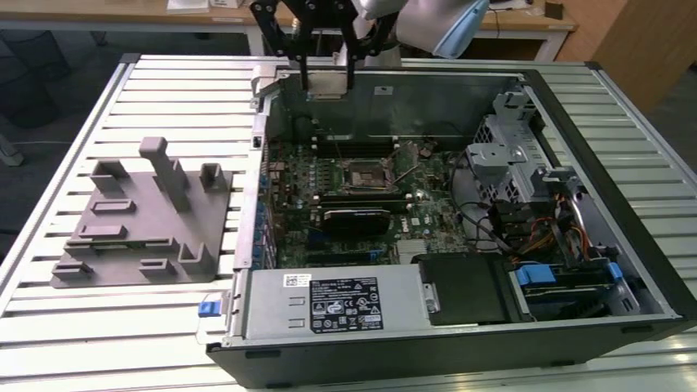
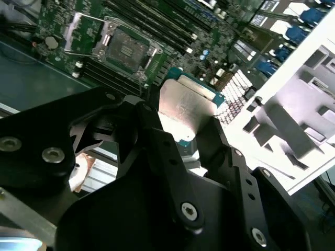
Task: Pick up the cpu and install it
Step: 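Pick up the cpu and move it towards the insertion slot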
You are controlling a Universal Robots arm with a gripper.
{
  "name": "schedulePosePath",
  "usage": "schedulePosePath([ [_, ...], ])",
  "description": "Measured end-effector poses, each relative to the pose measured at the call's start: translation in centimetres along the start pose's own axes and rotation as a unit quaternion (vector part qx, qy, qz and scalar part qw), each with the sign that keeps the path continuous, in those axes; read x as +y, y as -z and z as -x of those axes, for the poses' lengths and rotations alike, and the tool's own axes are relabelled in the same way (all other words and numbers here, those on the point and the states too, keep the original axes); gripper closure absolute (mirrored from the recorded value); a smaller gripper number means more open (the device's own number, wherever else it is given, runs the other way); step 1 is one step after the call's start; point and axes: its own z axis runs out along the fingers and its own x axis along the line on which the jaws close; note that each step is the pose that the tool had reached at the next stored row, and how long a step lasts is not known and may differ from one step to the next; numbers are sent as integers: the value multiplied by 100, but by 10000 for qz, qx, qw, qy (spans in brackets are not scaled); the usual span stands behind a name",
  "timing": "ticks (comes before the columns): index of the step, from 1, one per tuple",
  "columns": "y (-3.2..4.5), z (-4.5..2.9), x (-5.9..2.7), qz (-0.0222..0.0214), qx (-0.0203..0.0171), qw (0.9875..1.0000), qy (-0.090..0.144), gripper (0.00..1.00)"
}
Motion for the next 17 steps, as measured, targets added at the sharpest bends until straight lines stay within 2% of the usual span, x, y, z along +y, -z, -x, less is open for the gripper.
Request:
schedulePosePath([
  [8,-34,338,54,0,0,10000,0,47],
  [17,-57,609,97,0,0,10000,0,47],
])
